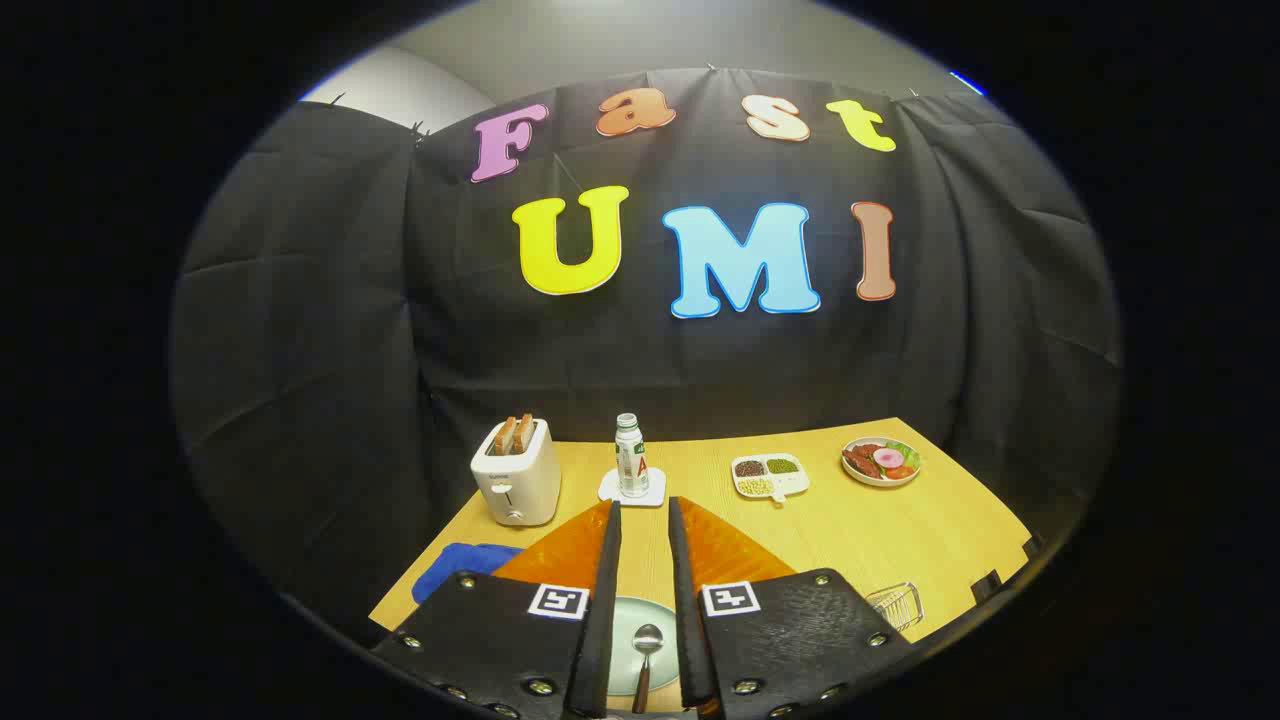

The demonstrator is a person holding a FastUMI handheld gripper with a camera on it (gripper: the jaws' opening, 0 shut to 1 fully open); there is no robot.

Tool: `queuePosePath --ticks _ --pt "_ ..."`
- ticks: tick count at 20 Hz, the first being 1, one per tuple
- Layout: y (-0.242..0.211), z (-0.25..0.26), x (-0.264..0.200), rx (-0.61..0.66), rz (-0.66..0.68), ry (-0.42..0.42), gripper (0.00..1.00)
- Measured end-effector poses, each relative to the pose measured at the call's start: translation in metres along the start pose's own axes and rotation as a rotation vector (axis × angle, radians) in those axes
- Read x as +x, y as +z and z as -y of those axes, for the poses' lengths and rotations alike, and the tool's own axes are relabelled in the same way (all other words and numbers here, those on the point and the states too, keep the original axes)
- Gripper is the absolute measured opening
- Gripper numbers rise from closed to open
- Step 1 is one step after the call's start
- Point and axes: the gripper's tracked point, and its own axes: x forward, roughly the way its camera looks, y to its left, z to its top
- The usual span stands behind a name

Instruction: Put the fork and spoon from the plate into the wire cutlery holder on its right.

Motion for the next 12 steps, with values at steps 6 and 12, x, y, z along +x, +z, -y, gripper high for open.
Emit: queuePosePath --ticks 6,12 --pt "-0.016 -0.005 0.005 0.005 -0.046 0.013 0.27" --pt "-0.028 -0.006 0.009 0.006 -0.086 0.016 0.27"
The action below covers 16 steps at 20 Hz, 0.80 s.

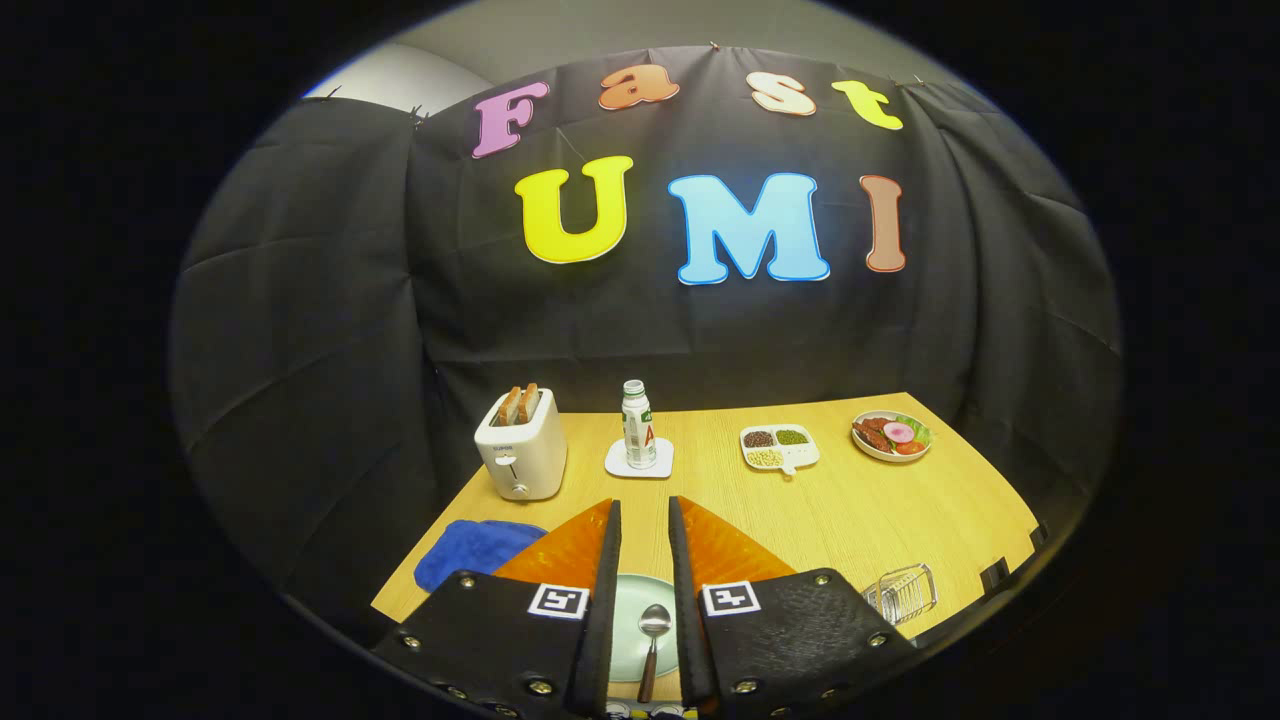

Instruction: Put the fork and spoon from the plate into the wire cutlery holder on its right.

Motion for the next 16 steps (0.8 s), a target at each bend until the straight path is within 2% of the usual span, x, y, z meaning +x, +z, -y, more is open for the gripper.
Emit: queuePosePath --ticks 7,16 --pt "-0.067 -0.005 0.026 0.02 -0.219 0.043 0.27" --pt "-0.192 -0.007 0.044 0.015 -0.603 0.048 0.28"
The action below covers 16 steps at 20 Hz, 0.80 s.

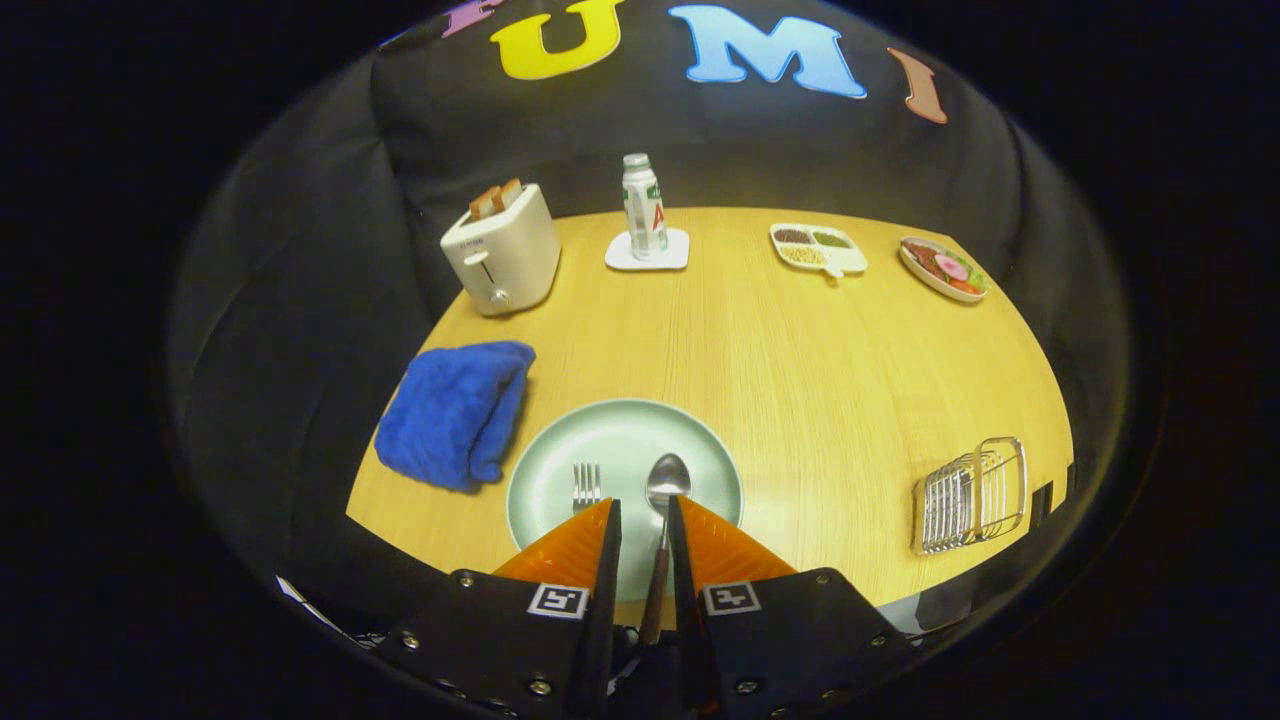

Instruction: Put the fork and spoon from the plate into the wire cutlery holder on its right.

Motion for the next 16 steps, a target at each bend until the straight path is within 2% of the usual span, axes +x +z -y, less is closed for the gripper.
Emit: queuePosePath --ticks 6,15,16 --pt "-0.034 0.01 0.032 -0.034 -0.138 -0.037 0.28" --pt "-0.058 0.012 0.05 -0.056 -0.243 -0.053 0.28" --pt "-0.061 0.011 0.058 -0.053 -0.252 -0.046 0.24"
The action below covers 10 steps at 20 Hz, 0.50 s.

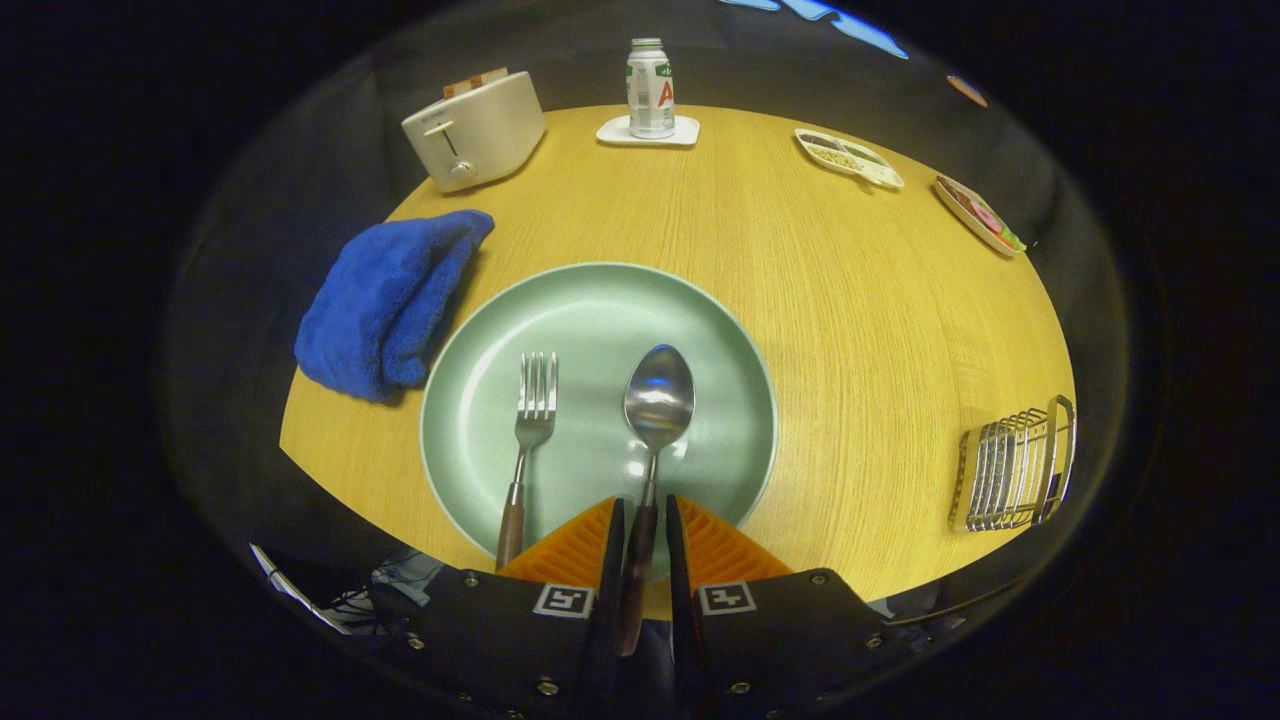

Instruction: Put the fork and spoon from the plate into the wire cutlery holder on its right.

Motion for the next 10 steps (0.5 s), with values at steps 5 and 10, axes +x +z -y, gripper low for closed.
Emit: queuePosePath --ticks 5,10 --pt "0.002 0.0 -0.001 0.037 0.01 0.028 0.1" --pt "0.016 0.001 -0.013 0.08 0.083 0.065 0.1"
